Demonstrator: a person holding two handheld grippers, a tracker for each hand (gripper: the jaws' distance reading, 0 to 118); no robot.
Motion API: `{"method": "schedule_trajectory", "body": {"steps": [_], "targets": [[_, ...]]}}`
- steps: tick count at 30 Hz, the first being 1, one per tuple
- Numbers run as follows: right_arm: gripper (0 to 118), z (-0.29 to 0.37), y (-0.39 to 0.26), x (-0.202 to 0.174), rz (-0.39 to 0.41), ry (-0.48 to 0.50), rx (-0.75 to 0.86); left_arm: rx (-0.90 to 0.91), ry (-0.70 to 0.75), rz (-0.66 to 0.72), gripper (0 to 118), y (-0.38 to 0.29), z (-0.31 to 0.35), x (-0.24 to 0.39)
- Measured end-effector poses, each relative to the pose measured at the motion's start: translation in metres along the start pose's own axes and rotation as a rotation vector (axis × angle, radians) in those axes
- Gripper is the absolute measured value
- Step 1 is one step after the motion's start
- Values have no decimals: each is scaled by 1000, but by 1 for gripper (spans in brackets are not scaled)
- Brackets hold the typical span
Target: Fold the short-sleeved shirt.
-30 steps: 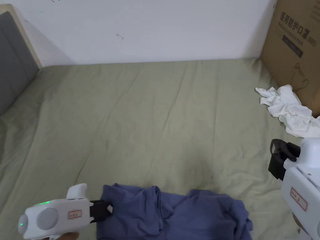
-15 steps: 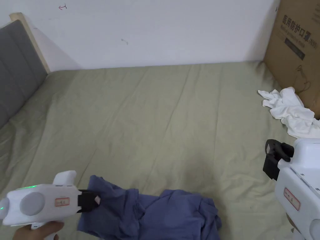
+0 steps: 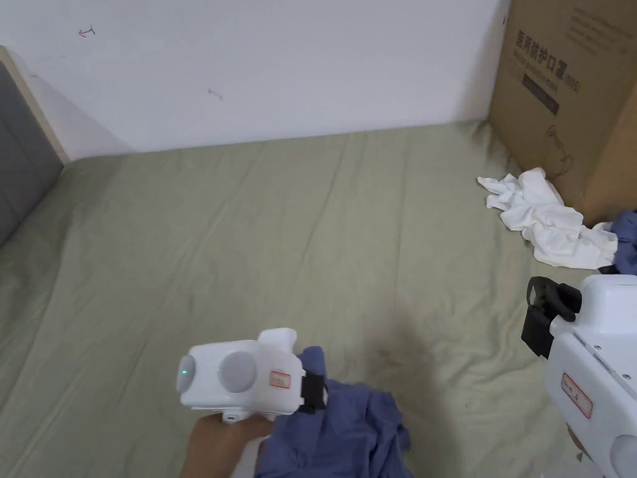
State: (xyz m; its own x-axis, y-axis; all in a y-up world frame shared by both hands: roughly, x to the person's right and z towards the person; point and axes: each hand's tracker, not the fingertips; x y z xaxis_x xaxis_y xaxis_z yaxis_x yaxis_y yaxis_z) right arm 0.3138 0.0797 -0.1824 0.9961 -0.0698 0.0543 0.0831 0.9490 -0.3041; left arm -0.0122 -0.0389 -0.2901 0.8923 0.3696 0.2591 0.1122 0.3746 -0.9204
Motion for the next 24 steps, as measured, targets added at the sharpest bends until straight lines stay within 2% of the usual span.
{"method": "schedule_trajectory", "body": {"steps": [12, 13, 14, 15, 16, 19, 24], "targets": [[3, 10, -5, 28, -21, -53, -9, -126, 111, -83, 19, -15, -81, 58], [3, 10, -6, 29, -24, -55, -10, -125, 112, -84, 28, -15, -82, 59], [3, 11, -6, 29, -26, -55, -10, -120, 102, -80, 47, -15, -81, 60], [3, 11, -5, 28, -28, -55, -11, -109, 58, -63, 72, -15, -79, 60], [3, 11, -5, 28, -29, -56, -11, -118, 4, -46, 87, -16, -75, 62], [3, 13, -3, 25, -25, -54, -9, -63, -69, -33, 89, -13, -58, 65], [3, 17, 4, 18, -13, -43, 10, 120, -94, -50, 94, -3, -9, 51]]}}
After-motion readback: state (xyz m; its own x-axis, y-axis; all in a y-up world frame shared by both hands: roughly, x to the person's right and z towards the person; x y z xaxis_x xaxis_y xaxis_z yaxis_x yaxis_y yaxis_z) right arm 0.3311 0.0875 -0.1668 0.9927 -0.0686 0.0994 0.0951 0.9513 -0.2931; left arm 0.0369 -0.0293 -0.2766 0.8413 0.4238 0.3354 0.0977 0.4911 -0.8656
